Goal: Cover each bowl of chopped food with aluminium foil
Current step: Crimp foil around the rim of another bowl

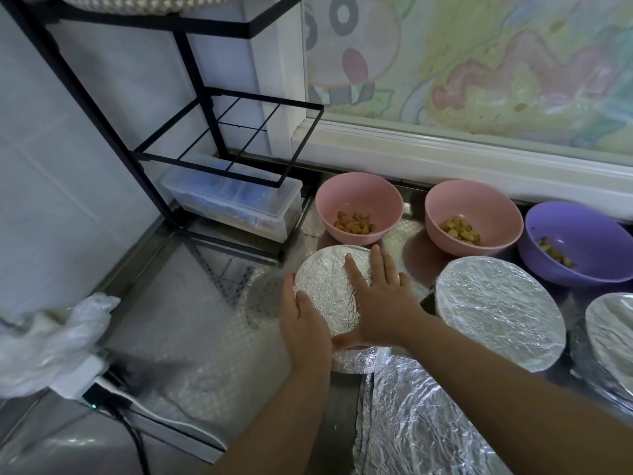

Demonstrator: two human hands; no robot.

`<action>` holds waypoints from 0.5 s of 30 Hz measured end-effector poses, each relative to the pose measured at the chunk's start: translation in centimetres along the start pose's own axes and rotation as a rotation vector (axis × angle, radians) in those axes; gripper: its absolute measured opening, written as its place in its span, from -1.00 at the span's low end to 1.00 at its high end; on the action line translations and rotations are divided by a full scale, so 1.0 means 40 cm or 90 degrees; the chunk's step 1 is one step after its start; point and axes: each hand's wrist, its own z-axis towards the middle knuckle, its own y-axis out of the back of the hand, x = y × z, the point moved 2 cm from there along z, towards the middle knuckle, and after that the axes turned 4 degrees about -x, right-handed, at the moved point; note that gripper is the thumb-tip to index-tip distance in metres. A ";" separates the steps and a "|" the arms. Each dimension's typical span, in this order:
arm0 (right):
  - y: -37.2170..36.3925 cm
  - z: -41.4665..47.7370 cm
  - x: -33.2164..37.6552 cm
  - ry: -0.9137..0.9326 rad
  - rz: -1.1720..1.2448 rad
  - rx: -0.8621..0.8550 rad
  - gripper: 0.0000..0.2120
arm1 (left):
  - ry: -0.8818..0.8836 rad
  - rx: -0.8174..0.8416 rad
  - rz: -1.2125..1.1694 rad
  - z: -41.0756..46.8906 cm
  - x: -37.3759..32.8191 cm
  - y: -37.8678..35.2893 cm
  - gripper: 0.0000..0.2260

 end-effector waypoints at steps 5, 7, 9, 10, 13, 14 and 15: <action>0.003 -0.004 0.003 0.003 -0.007 -0.006 0.54 | 0.113 -0.015 -0.141 0.008 0.018 -0.003 -0.66; 0.004 -0.005 0.004 0.003 -0.009 -0.012 0.54 | 0.145 -0.018 -0.183 0.010 0.019 -0.006 -0.68; 0.008 -0.010 0.006 -0.001 0.000 -0.010 0.53 | 0.152 -0.015 -0.204 0.010 0.016 -0.010 -0.68; 0.010 -0.012 0.009 -0.006 0.007 -0.009 0.52 | 0.148 -0.014 -0.202 0.014 0.012 -0.011 -0.68; 0.019 -0.025 0.023 -0.044 0.064 0.012 0.49 | 0.115 0.030 -0.159 0.050 -0.004 -0.011 -0.69; 0.024 -0.031 0.026 -0.069 0.101 0.027 0.47 | 0.094 0.060 -0.124 0.073 -0.011 -0.013 -0.70; 0.033 -0.038 0.026 -0.097 0.140 0.046 0.45 | 0.065 0.095 -0.068 0.097 -0.020 -0.017 -0.70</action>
